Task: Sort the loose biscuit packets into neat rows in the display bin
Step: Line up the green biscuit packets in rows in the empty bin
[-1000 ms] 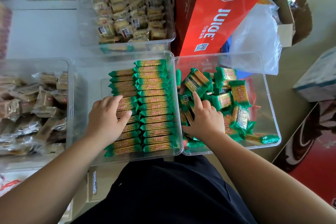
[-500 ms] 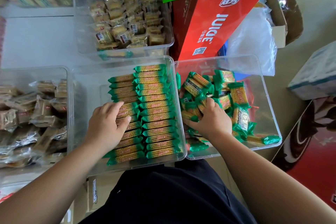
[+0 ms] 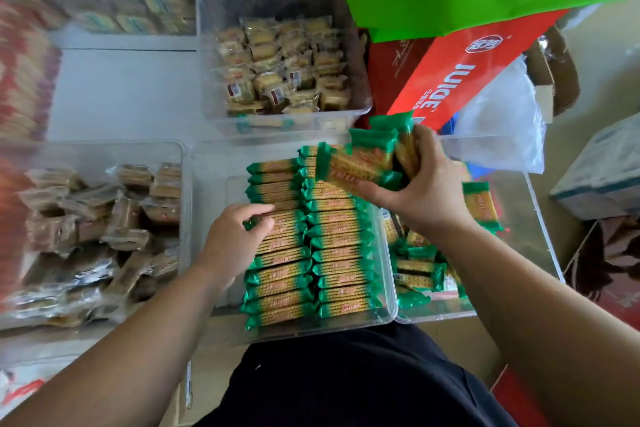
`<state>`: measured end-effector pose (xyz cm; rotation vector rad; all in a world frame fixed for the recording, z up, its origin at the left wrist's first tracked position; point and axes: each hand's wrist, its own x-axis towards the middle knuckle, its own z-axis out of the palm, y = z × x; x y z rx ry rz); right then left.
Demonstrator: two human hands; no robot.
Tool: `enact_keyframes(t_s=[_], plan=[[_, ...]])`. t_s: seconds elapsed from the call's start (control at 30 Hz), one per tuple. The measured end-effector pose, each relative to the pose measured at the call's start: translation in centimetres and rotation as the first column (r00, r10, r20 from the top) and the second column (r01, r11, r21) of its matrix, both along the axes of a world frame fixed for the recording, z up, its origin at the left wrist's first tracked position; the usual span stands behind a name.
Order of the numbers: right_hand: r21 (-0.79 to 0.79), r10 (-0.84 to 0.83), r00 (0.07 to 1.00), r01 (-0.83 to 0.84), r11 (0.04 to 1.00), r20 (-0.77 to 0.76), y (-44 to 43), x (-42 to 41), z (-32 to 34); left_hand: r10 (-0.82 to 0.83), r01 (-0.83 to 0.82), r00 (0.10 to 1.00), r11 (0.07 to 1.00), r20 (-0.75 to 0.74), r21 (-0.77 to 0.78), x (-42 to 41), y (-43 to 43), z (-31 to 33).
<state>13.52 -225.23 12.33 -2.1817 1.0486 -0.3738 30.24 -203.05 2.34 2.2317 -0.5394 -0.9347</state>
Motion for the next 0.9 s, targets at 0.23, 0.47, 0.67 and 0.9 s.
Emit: enact_keyframes(t_s=[0.23, 0.47, 0.67, 0.9], plan=[[-0.064, 0.438, 0.855, -0.472, 0.879, -0.276, 2.9, 10.3, -2.7, 0.273, -0.273, 0.962, 0.962, -0.021, -0.009, -0.8, -0.2, -0.6], [-0.052, 0.601, 0.666, -0.688, 0.724, -0.443, 4.1, 12.9, -5.5, 0.343, -0.358, 0.922, 0.932, -0.178, -0.062, -0.2, 0.3, -1.1], [-0.013, 0.637, 0.624, -0.719, 0.695, -0.452, 4.3, 13.2, -5.4, 0.411, -0.478, 0.817, 0.875, -0.404, -0.077, 0.5, 0.0, -0.1], [0.075, 0.670, 0.529, -0.754, 0.653, -0.521, 3.2, 11.2, -5.2, 0.400, -0.454, 0.838, 0.889, -0.371, -0.067, 0.7, -0.4, 0.5]])
